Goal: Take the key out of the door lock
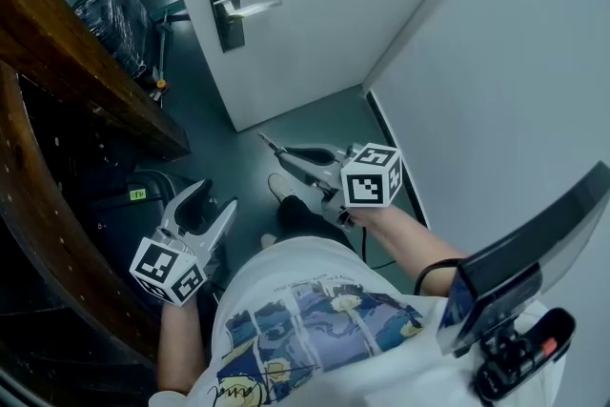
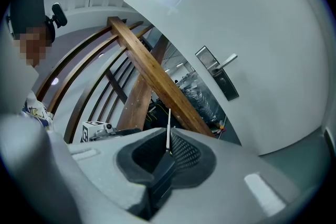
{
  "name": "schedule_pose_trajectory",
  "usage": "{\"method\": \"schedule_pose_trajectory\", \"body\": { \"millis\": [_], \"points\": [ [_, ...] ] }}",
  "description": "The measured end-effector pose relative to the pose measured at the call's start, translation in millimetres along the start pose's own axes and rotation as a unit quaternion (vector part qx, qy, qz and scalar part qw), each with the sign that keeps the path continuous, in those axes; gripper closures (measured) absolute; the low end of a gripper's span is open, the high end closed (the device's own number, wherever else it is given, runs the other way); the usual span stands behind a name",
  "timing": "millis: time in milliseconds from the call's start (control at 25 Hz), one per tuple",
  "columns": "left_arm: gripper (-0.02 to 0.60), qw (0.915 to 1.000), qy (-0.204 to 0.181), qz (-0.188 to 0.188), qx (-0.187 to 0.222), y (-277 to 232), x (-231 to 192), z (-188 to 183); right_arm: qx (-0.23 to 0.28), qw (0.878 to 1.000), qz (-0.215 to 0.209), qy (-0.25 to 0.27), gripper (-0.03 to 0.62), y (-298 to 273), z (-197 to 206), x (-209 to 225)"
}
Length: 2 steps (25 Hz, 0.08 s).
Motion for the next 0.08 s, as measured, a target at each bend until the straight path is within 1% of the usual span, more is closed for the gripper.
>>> {"method": "schedule_pose_trajectory", "body": {
  "millis": [80],
  "points": [
    [0.344, 1.0000, -0.003, 0.003, 0.001, -2.1, -0.4, -0.1, 0.000, 1.000, 0.001, 0.000, 0.568, 0.1, -0.1, 2.3]
  ]
}}
Point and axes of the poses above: the fingertips, and each gripper's own axes: y backward along the fingers, x to its right, z out of its underside, the point moved 8 cm from there along y, backward along the fingers, and after that the axes turned 12 degrees about -z, right-handed, at the moved point
